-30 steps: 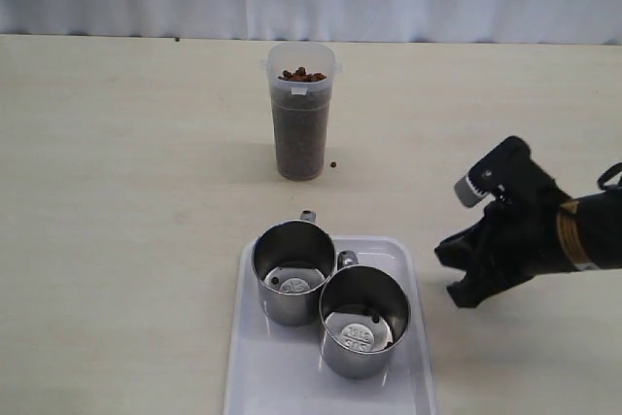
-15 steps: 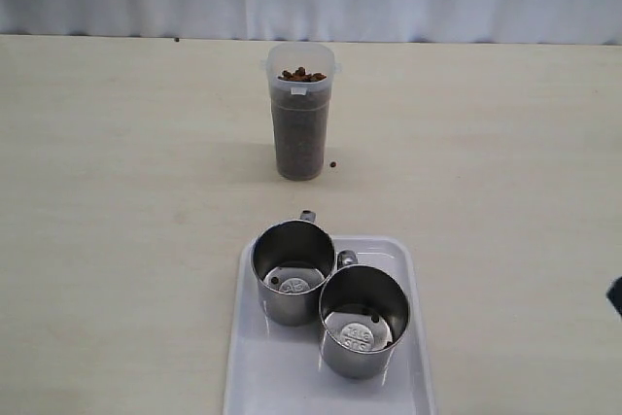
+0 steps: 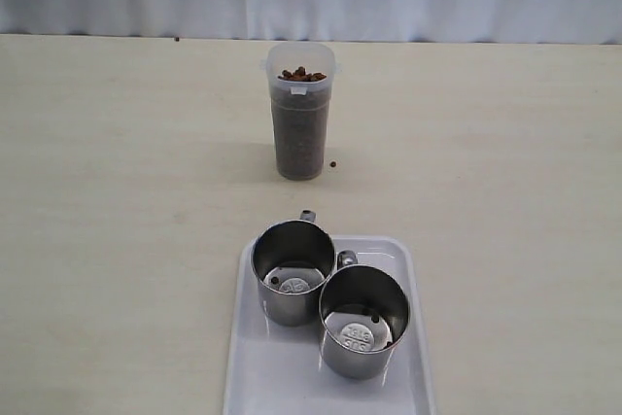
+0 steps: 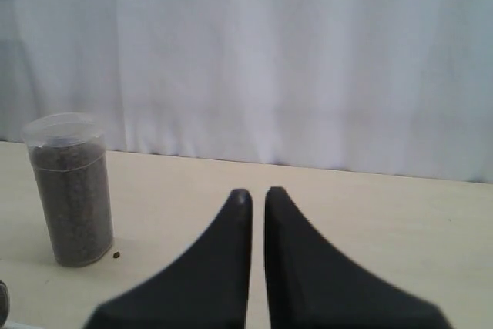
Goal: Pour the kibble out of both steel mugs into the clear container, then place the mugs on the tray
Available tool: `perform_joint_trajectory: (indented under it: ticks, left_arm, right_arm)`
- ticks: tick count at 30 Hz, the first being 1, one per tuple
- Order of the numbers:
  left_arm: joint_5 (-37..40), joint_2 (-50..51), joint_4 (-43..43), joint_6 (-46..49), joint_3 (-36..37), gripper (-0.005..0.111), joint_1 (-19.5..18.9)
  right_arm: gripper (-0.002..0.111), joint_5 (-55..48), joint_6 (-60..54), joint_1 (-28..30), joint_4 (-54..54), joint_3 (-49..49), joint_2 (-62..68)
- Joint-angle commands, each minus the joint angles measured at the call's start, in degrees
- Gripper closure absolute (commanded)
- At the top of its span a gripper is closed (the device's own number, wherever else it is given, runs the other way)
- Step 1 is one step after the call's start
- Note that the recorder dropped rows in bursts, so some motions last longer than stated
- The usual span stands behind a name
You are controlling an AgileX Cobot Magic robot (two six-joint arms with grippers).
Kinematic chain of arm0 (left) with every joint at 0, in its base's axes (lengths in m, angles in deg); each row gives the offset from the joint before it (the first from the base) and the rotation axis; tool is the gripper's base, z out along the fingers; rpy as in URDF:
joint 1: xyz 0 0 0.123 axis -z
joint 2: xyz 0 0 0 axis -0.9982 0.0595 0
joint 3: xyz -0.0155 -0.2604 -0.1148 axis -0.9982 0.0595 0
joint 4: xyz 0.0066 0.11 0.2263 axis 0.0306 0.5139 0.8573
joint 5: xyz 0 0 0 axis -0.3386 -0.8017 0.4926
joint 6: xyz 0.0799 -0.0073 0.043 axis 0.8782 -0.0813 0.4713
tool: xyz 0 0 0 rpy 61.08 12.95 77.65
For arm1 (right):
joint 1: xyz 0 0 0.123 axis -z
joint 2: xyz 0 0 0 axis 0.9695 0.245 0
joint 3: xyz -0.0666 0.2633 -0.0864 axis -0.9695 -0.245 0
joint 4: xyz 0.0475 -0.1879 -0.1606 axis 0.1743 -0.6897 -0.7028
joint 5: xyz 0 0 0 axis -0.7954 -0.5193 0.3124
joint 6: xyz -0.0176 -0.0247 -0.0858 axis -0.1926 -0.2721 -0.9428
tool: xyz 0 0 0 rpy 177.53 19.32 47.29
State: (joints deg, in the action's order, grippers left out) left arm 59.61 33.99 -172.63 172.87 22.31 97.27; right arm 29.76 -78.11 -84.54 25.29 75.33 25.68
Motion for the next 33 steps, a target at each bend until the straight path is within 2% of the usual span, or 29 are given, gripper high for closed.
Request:
perform_joint_trajectory:
  ticks: [1,24,28,33]
  left_arm:
    - [0.0,0.1,-0.4,-0.2,0.2,0.107,0.0]
    - [0.6,0.1,-0.4,-0.2,0.2,0.107,0.0]
    - [0.4,0.1,-0.4,-0.2,0.2,0.107,0.0]
    - [0.3,0.1,-0.4,-0.2,0.2,0.107,0.0]
  right_arm:
    - [0.103,-0.5,-0.6,-0.1,0.3,-0.2,-0.2]
    - [0.103,-0.5,-0.6,0.1,0.3,-0.2,-0.2]
    - [0.103,0.0,-0.6,2.7,0.3,-0.2,-0.2]
    - [0.103,-0.3,-0.6,10.2,0.3,-0.2,-0.2]
